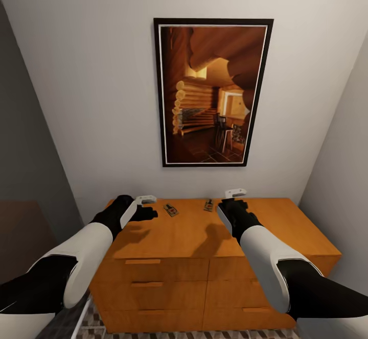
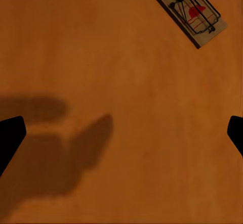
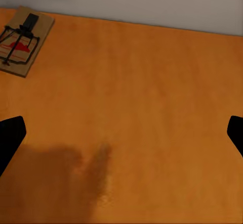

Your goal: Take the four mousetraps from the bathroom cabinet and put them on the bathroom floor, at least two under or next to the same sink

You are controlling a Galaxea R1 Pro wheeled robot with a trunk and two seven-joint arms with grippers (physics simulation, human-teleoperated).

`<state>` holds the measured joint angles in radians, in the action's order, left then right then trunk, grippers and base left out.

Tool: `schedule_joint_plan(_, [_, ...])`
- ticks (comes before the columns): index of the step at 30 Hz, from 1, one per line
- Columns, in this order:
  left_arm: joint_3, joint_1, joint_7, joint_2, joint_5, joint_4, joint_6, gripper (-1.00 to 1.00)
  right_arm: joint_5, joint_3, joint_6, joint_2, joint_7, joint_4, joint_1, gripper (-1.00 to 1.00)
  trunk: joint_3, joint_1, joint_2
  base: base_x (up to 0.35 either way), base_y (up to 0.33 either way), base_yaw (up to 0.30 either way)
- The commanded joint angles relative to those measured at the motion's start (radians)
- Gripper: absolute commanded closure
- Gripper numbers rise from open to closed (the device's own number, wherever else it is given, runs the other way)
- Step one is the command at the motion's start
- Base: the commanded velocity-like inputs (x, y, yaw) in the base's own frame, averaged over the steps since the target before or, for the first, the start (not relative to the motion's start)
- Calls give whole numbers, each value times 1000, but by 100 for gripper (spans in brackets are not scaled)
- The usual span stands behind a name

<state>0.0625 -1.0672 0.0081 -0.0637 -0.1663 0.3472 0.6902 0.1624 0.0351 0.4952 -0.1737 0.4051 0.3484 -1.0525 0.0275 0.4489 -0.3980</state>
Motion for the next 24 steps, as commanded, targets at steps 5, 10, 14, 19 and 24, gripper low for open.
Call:
schedule_joint_plan(5, [8,0,1,-3,-6,1,2,-100,-35,10,7,-1,-30,-11,-1,-100,2,1,-2,243,0,1])
schedule_joint_plan(10, [8,0,1,-6,-6,1,1,-100,-75,10,6,-1,-37,-16,-1,-100,2,1,-2,313,0,0])
schedule_joint_plan(14, [7,-1,0,-7,-7,2,0,-100,-82,8,0,-1,-38,-17,-1,-100,2,1,-2,311,0,0])
schedule_joint_plan(19, [7,-1,0,-6,-7,2,1,-100,-84,7,-2,-1,-40,-17,-1,-100,2,1,-2,165,0,0])
schedule_joint_plan(24, [7,-1,0,-5,-7,3,1,-100,-84,6,-2,-1,-41,-18,-1,-100,2,1,-2,49,0,0])
